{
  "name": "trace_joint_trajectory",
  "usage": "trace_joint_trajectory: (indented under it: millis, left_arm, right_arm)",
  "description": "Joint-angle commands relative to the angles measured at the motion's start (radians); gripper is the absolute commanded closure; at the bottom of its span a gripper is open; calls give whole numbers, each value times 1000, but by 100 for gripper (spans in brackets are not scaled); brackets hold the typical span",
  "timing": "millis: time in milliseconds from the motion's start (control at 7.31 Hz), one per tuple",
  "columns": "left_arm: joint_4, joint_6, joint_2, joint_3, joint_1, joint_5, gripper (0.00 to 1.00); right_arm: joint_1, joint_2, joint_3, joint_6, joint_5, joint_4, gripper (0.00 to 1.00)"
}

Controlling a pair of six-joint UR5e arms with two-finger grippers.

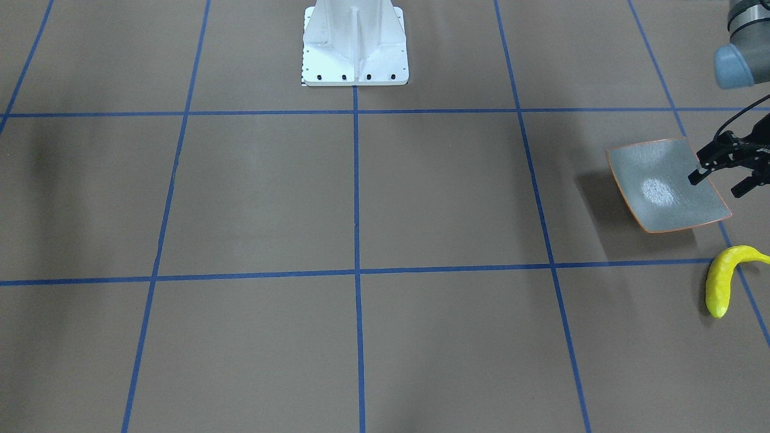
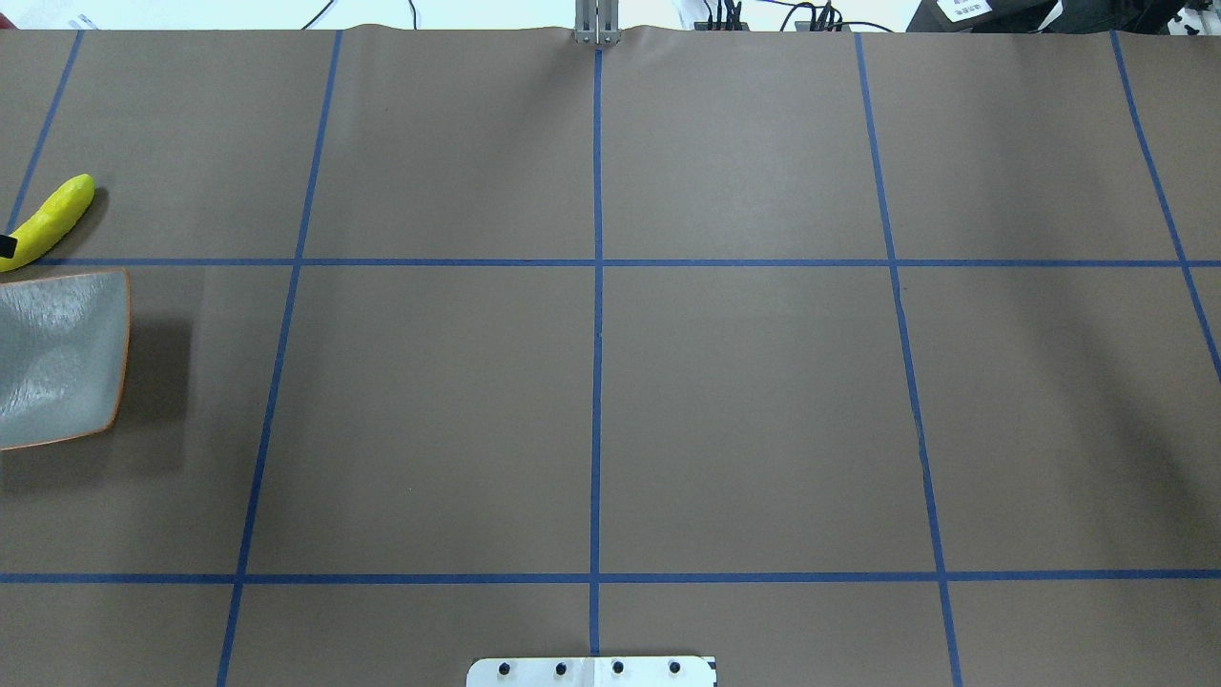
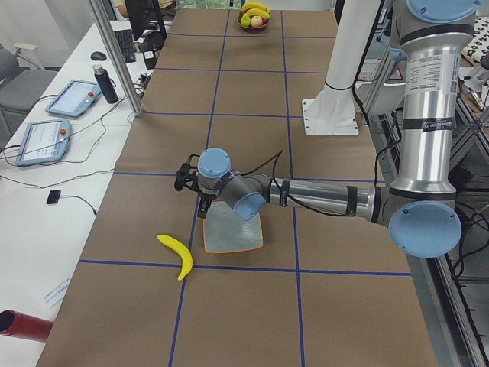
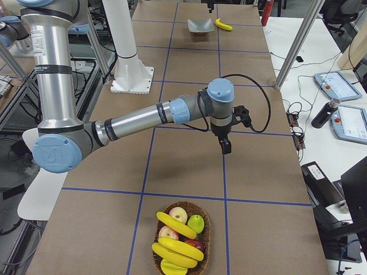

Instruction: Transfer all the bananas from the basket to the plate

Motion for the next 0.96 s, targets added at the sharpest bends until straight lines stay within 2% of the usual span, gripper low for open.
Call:
trace_joint_trajectory:
  millis: [0, 137, 411, 547, 821]
  left_arm:
    - [128, 251, -4, 4, -63, 7, 0]
    - [167, 329, -6, 3, -79, 16, 0]
    - [169, 335, -19, 6, -91, 25, 0]
    - [170, 321, -38, 47, -93, 36, 0]
    - [144, 335, -154, 212, -90, 62, 0]
  right_arm:
    - [81, -38, -84, -191, -11, 0, 0]
    - [95, -82, -86, -249, -55, 5, 0]
    - [126, -150, -77, -268, -57, 11, 0]
    - [124, -139, -82, -216, -57, 13, 0]
    - [124, -132, -77, -196, -54, 13, 0]
